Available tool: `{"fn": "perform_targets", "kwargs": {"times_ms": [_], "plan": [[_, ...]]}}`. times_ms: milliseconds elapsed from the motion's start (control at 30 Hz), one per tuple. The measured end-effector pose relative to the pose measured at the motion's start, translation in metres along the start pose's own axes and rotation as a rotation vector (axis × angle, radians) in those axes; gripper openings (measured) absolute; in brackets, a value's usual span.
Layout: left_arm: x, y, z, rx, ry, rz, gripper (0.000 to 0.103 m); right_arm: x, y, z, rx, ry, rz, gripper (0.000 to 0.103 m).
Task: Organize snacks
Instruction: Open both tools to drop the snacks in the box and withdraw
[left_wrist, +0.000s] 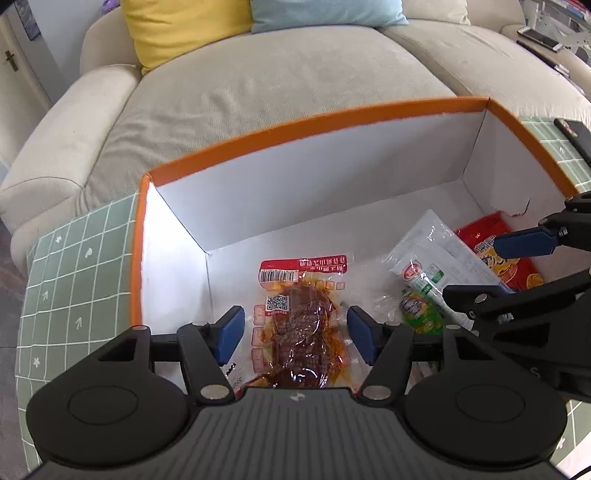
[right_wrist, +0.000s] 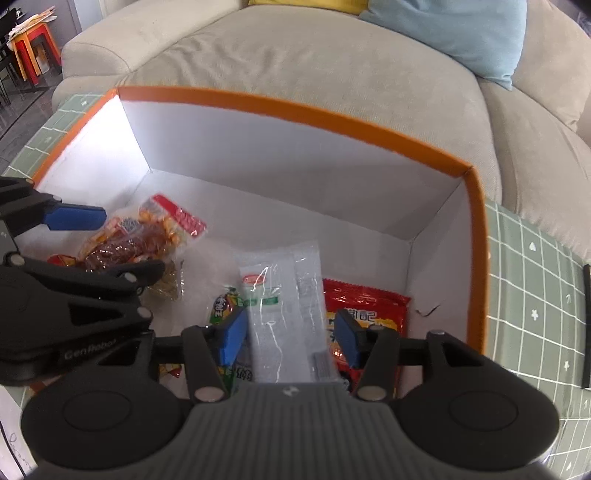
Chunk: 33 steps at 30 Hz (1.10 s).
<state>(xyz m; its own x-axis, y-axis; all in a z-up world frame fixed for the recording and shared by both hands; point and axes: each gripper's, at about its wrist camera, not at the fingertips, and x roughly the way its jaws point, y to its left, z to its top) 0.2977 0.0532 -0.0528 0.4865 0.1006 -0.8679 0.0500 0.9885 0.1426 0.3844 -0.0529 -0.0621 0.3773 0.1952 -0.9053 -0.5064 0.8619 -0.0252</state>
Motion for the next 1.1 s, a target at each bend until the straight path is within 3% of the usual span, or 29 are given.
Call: {"fn": "perform_targets", "kwargs": {"times_ms": [133,267,367,567,833,1100], "plan": [[-0.015,0.005,0.0,-0.027,-0.043,0.003,0.075,-0.015,0.0,-0.001,-0.016,-0.025,-0.023,0.065],[-0.041,0.01,-0.003,-0.06,-0.116,0.015,0.075,-0.038,-0.003,-0.007,-0.018,-0.092,-0.035,0.065],[-0.062,0.012,-0.008,-0.087,-0.178,0.024,0.075,-0.059,-0.004,-0.015,0.001,-0.157,-0.04,0.072],[-0.1,0.008,-0.027,-0.108,-0.286,0.053,0.075,-0.098,-0.004,-0.034,0.065,-0.268,-0.034,0.073],[-0.149,0.001,-0.068,-0.143,-0.395,0.058,0.075,-0.143,0.016,-0.088,0.082,-0.426,-0.035,0.074],[-0.168,-0.01,-0.113,-0.142,-0.421,0.024,0.075,-0.153,0.033,-0.152,0.181,-0.476,0.004,0.074]]}}
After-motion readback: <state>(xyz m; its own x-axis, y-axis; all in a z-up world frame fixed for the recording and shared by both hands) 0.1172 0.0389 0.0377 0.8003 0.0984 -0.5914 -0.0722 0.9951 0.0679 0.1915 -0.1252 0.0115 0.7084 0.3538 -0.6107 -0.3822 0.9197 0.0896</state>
